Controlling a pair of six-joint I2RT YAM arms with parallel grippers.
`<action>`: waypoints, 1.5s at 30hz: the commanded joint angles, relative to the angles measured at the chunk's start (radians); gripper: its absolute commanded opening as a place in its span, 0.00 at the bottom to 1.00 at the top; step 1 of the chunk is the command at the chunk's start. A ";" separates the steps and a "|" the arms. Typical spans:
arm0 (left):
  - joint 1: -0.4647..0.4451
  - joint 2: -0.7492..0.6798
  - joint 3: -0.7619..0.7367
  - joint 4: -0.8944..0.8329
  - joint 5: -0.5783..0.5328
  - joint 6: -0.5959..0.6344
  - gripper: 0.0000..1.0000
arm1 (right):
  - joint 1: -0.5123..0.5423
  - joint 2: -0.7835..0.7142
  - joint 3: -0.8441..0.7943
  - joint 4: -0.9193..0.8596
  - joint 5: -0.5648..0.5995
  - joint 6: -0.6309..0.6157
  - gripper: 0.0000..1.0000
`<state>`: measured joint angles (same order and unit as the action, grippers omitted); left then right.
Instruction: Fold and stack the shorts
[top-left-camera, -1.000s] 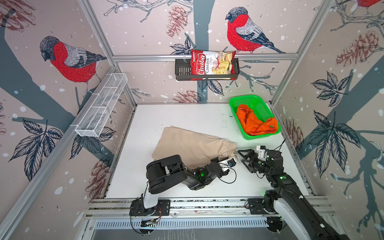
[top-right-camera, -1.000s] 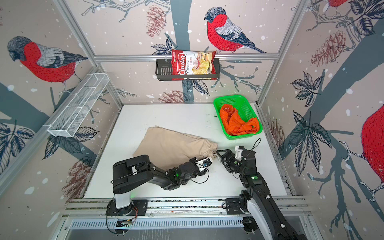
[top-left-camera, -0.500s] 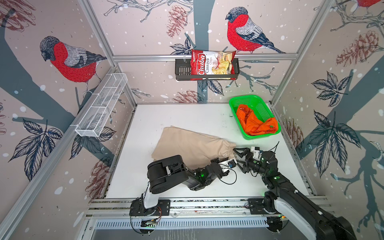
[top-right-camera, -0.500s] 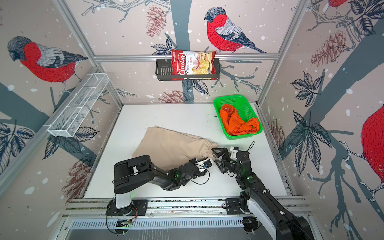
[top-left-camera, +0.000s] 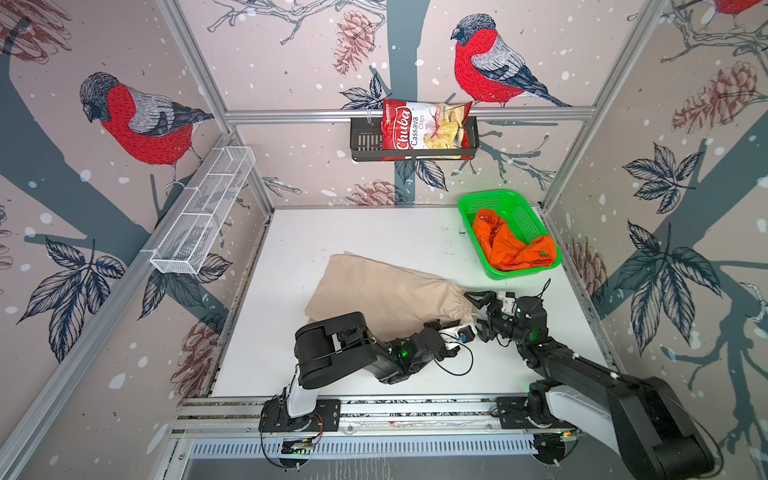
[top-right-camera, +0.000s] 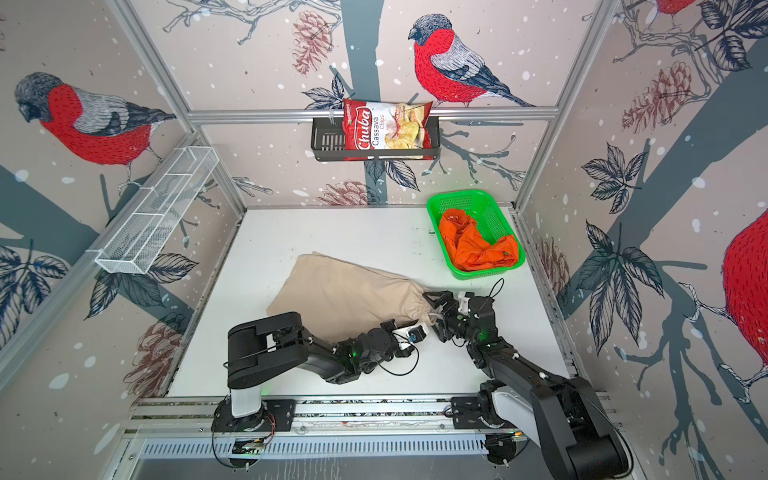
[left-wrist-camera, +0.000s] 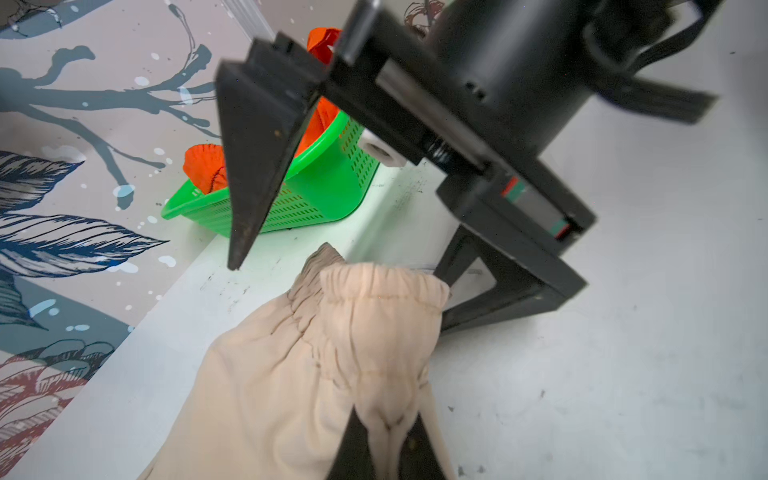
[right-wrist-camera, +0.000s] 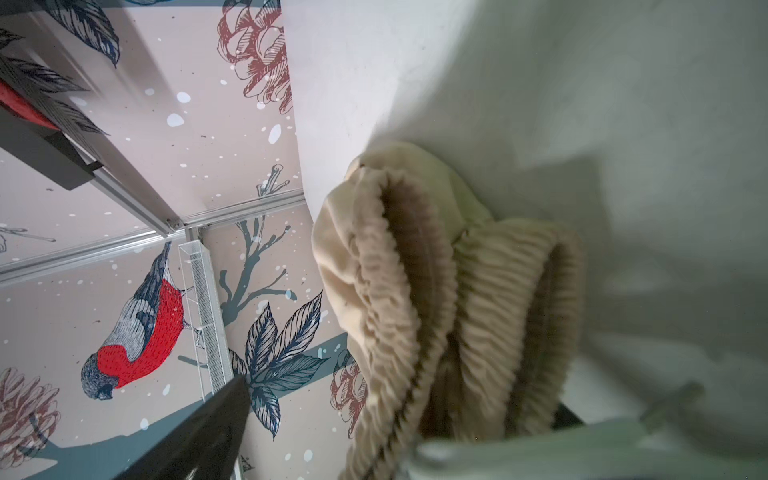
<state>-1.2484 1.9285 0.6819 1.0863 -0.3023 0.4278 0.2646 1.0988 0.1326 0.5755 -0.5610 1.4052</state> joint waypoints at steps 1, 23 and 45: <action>-0.007 -0.012 -0.009 0.014 0.056 0.028 0.36 | -0.011 0.057 0.016 0.103 -0.066 -0.027 0.96; -0.007 -0.198 -0.068 -0.264 -0.081 -0.192 0.69 | -0.029 0.216 0.009 0.053 -0.134 -0.258 0.51; 0.234 -0.447 0.052 -0.852 0.056 -0.652 0.75 | -0.009 0.100 0.515 -0.848 0.232 -0.838 0.17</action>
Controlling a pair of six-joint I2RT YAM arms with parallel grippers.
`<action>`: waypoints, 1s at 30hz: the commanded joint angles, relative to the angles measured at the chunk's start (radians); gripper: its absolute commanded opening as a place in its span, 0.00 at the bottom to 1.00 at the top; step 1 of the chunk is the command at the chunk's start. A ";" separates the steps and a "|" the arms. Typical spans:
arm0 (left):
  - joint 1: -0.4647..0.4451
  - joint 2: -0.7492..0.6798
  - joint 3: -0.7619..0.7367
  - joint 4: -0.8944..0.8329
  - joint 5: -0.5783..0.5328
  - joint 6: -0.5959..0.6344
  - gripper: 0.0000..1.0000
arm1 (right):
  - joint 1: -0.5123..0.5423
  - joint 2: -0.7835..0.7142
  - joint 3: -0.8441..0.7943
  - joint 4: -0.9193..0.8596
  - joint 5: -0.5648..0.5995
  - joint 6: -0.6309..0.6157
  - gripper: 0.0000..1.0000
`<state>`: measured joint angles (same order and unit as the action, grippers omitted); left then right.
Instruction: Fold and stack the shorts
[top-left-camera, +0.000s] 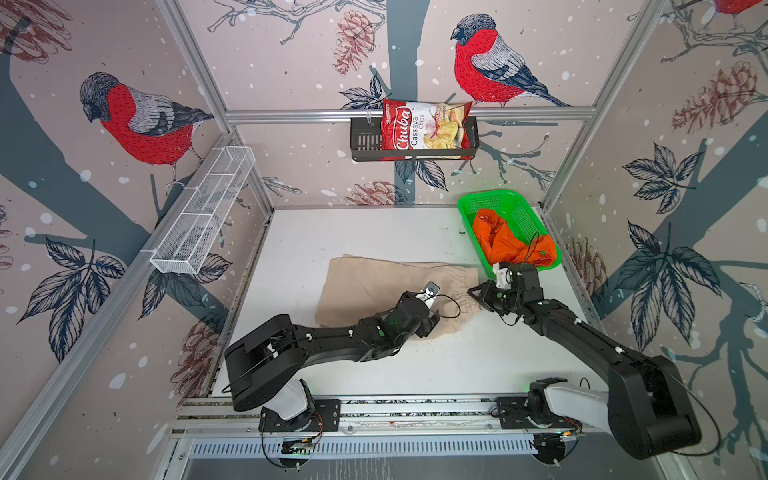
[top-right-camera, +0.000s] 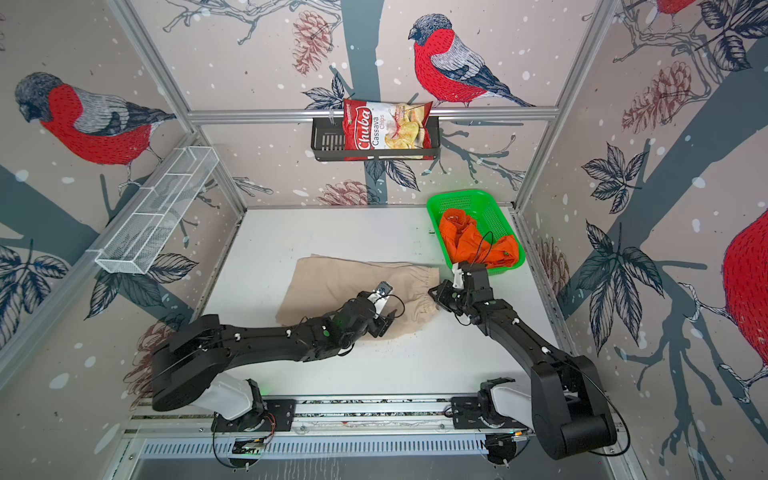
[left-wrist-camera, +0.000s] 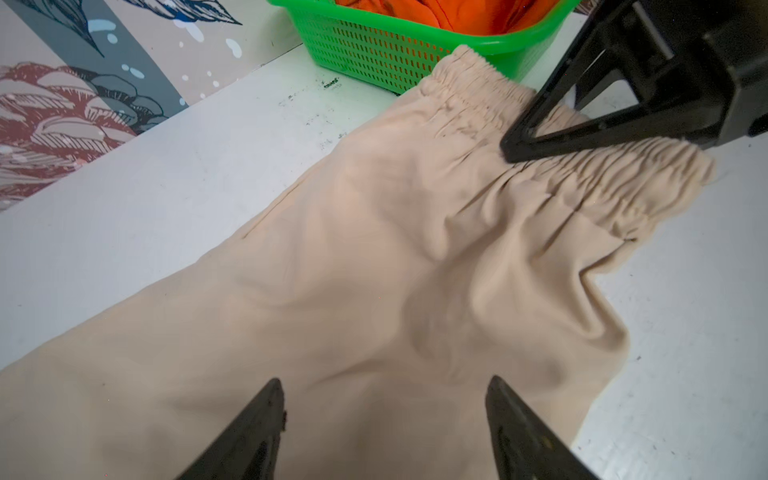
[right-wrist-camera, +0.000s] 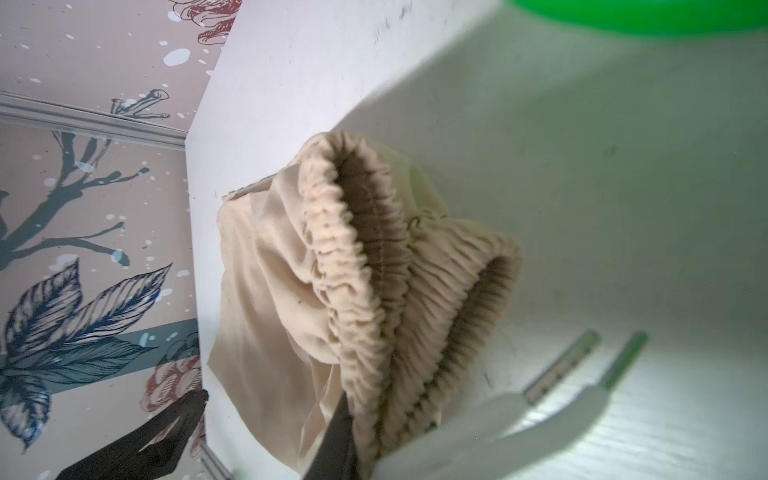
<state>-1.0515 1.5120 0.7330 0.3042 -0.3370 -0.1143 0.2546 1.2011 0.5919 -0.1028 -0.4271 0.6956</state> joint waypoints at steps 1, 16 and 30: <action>0.058 -0.041 0.000 -0.079 0.110 -0.136 0.74 | 0.001 0.003 0.085 -0.204 0.119 -0.153 0.17; 0.425 -0.116 -0.054 -0.211 0.403 -0.449 0.71 | 0.016 0.101 0.546 -0.583 0.442 -0.425 0.14; 0.490 -0.138 -0.208 -0.107 0.366 -0.522 0.65 | 0.268 0.231 0.848 -0.680 0.688 -0.343 0.14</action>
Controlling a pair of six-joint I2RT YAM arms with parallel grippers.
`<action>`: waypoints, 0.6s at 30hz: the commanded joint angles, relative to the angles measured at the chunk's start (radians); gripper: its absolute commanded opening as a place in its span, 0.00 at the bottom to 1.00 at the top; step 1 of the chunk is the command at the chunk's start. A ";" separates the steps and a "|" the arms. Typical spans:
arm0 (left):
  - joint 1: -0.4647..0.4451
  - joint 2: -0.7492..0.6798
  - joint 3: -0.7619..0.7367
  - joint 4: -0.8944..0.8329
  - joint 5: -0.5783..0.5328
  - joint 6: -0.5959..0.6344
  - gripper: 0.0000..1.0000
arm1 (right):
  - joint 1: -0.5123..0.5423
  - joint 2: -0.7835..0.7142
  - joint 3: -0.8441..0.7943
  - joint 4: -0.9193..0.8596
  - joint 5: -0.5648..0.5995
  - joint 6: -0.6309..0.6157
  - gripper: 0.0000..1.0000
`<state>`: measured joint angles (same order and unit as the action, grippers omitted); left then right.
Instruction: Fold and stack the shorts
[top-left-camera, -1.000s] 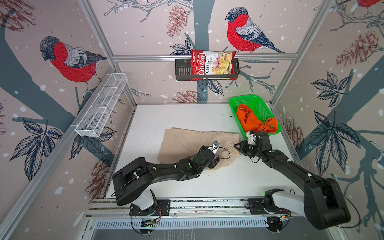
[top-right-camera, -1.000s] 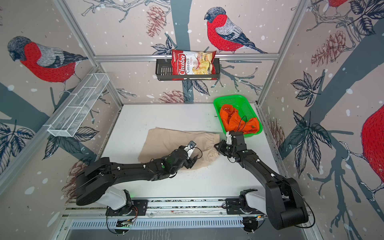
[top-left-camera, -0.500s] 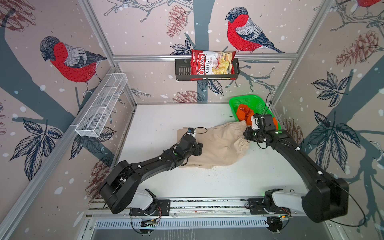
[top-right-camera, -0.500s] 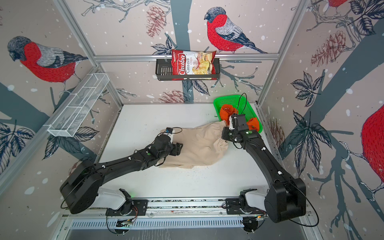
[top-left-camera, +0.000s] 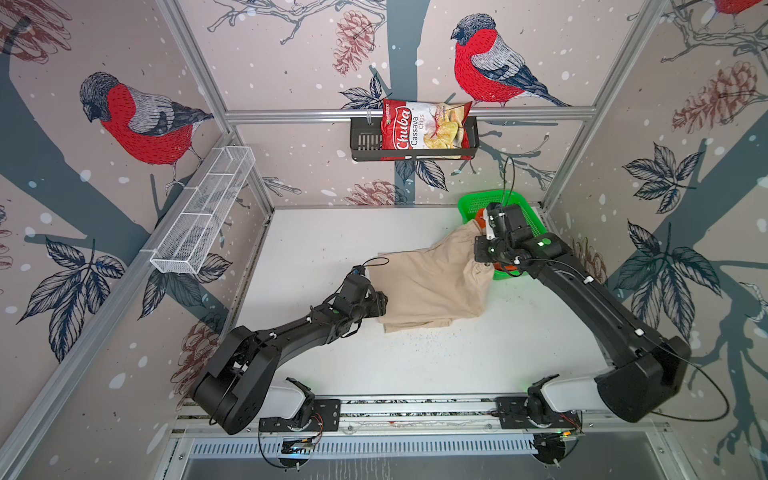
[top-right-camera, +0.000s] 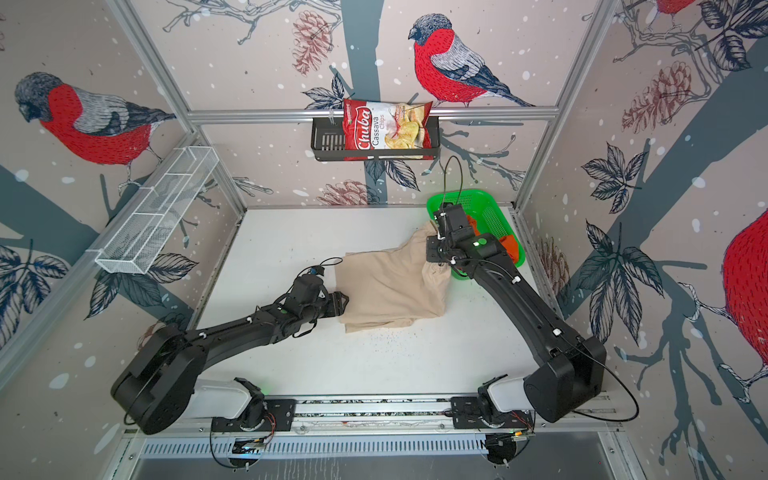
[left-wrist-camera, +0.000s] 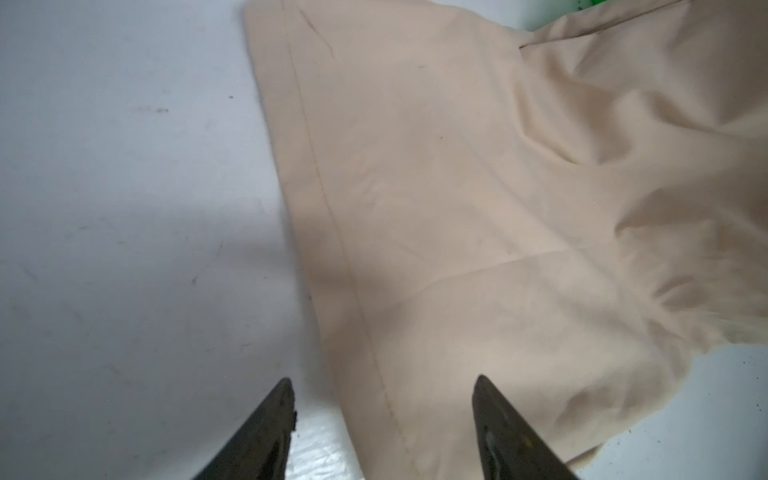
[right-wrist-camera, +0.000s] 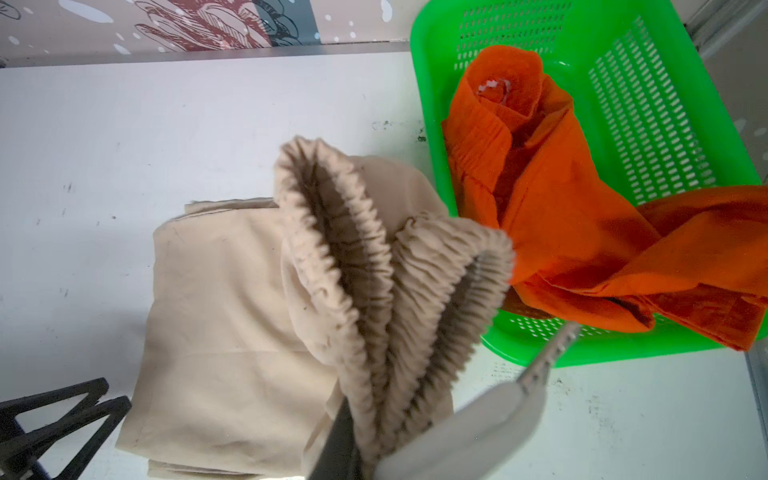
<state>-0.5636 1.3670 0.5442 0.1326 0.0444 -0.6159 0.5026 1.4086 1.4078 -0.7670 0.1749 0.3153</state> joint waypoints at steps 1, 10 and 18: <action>0.003 0.016 -0.025 0.077 -0.011 -0.022 0.64 | 0.028 0.036 0.044 -0.017 0.093 0.048 0.14; 0.003 0.104 -0.072 0.200 0.032 -0.040 0.48 | 0.161 0.149 0.138 0.011 0.142 0.162 0.15; 0.002 0.165 -0.066 0.257 0.055 -0.015 0.34 | 0.256 0.206 0.210 0.022 0.160 0.210 0.15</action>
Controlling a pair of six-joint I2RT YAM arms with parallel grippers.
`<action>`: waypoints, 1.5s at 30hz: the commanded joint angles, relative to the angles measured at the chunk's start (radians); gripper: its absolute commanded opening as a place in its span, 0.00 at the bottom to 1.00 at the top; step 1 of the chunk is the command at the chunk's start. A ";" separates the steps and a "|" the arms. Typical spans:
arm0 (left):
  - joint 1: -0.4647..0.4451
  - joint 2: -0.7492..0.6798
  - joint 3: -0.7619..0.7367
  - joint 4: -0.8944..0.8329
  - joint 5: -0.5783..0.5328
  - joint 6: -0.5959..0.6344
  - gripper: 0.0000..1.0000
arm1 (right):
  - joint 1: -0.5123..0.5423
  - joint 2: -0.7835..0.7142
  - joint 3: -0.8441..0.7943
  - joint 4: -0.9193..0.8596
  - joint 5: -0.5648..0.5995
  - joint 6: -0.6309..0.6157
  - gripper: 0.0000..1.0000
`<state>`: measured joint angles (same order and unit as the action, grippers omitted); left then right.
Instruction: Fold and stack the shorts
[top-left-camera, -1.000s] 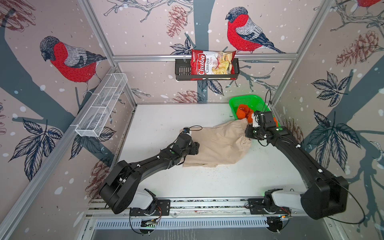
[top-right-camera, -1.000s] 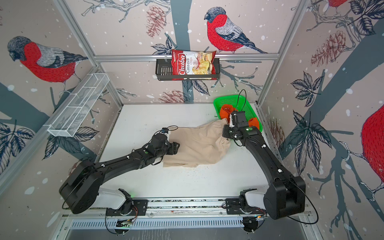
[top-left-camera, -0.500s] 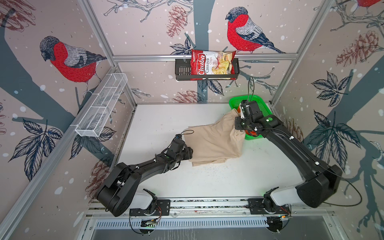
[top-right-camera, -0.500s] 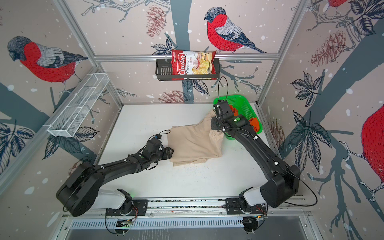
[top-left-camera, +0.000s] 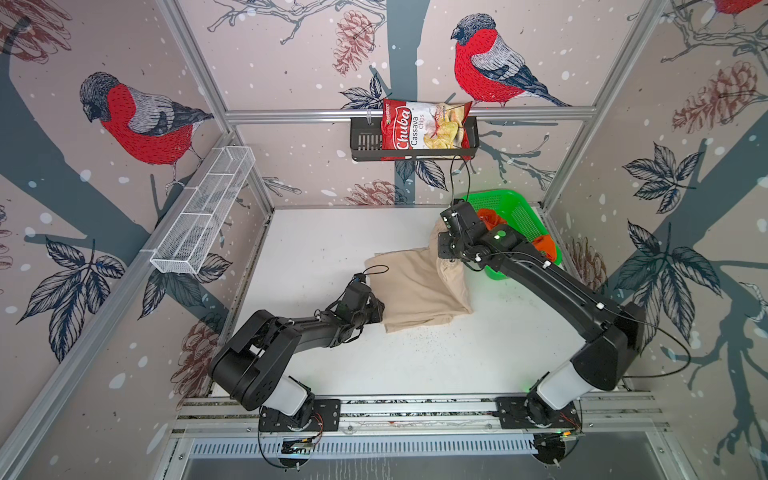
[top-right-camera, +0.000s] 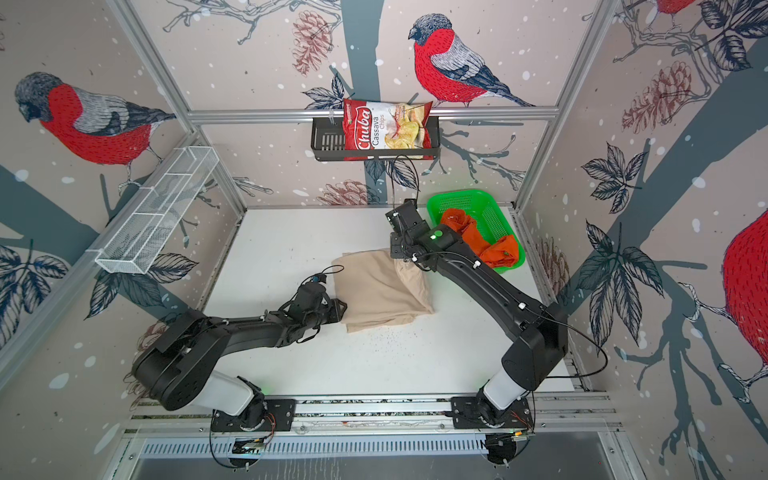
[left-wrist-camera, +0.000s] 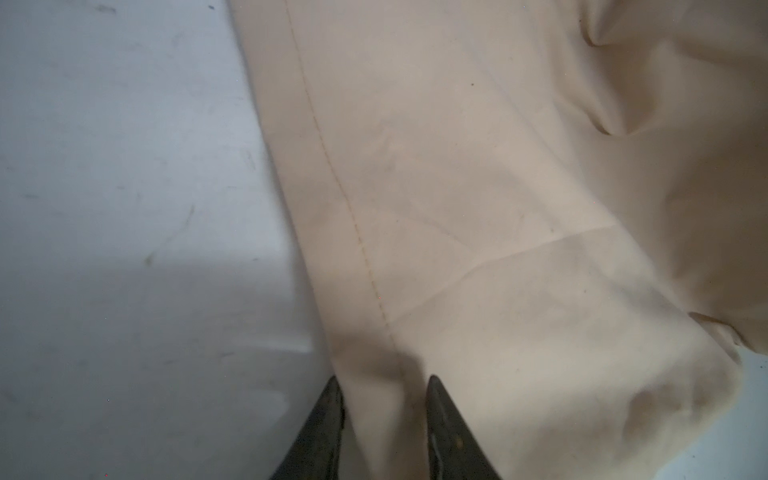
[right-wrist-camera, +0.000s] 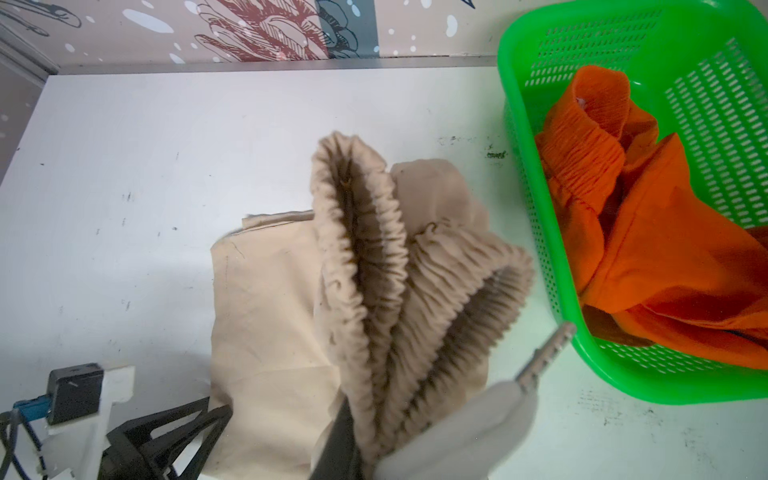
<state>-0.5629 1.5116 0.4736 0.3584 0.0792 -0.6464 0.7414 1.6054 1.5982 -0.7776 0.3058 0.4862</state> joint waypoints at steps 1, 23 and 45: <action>0.002 0.033 0.009 0.036 0.026 0.017 0.34 | 0.028 0.014 0.025 0.036 0.029 0.047 0.15; 0.001 0.089 0.032 0.064 0.043 0.033 0.31 | 0.147 0.160 0.048 0.184 -0.114 0.135 0.14; 0.089 -0.291 -0.038 -0.202 -0.064 -0.053 0.50 | 0.132 0.376 -0.128 0.551 -0.495 0.212 0.40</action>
<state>-0.4843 1.2877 0.4465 0.2539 0.0677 -0.6804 0.8719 1.9648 1.4857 -0.3420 -0.1059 0.6777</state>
